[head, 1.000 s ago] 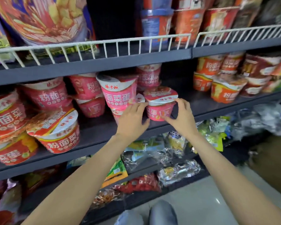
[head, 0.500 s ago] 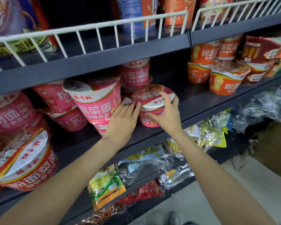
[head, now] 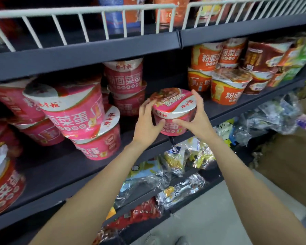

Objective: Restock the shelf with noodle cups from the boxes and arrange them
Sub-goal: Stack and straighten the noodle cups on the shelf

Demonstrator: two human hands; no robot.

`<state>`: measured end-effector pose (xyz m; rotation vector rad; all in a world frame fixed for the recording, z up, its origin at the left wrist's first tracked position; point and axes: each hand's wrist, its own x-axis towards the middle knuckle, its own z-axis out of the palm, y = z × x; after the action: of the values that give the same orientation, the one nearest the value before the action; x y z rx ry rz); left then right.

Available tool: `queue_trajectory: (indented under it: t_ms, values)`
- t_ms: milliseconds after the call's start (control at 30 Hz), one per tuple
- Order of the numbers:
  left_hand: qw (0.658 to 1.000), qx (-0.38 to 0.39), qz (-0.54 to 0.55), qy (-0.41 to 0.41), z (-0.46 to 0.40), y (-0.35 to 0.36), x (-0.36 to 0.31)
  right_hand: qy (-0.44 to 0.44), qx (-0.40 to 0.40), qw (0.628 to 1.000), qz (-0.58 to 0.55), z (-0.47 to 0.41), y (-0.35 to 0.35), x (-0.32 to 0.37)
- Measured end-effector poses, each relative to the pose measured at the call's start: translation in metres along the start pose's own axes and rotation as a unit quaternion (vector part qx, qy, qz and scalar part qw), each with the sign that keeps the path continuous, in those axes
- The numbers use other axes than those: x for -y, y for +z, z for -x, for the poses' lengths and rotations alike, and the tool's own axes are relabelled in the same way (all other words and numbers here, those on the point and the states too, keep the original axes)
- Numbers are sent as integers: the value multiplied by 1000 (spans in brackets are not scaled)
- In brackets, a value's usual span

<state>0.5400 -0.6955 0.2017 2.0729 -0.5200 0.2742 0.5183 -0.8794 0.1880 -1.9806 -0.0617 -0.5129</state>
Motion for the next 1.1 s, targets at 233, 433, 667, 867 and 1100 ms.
queue_trajectory:
  t_ms: [233,433,667,867,1100]
  values:
    - [994,46,-78,53,-34,14,9,-47,-206,967,145,29,-2,-10]
    - [973,52,-190,119,-43,24,14,-86,-67,980,169,8,28,-21]
    - [937,53,-326,116,-86,43,12,20,-57,960,275,-60,28,-35]
    - [895,53,-435,86,-118,50,20,-61,-83,935,339,-75,39,-42]
    - [952,152,-264,29,-159,54,29,24,59,926,373,-123,45,-62]
